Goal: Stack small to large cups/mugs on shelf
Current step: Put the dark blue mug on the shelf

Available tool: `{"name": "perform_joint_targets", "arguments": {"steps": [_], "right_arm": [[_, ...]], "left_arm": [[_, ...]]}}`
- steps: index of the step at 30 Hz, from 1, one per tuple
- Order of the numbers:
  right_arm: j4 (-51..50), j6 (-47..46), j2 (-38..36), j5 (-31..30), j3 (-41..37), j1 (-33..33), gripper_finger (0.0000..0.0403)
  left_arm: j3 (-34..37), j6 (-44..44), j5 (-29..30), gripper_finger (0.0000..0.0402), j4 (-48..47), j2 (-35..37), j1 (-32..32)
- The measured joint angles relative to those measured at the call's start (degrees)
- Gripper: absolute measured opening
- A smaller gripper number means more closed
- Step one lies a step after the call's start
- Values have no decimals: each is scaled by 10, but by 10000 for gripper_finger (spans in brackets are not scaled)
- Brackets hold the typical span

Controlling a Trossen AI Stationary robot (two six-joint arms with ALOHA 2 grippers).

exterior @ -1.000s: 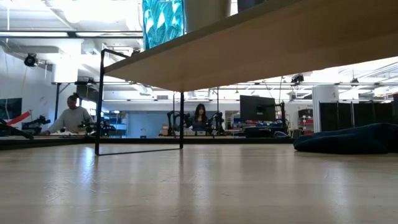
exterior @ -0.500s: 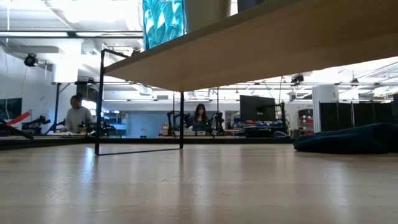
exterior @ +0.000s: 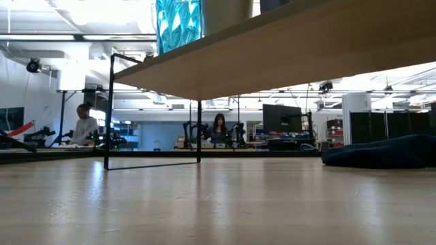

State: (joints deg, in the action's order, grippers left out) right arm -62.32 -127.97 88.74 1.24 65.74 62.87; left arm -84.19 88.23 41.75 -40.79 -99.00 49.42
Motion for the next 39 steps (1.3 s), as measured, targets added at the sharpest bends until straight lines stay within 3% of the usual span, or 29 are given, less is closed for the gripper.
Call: {"name": "perform_joint_targets", "arguments": {"steps": [10,24,39], "right_arm": [[-164,41,-8,18,42,0,141],[-68,81,-26,39,-52,1,136],[38,114,-66,45,-136,1,88]], "left_arm": [[1,-1,-1,0,-2,0,-3],[2,-1,-1,0,-1,1,-4],[2,0,-12,0,-1,1,-7]]}}
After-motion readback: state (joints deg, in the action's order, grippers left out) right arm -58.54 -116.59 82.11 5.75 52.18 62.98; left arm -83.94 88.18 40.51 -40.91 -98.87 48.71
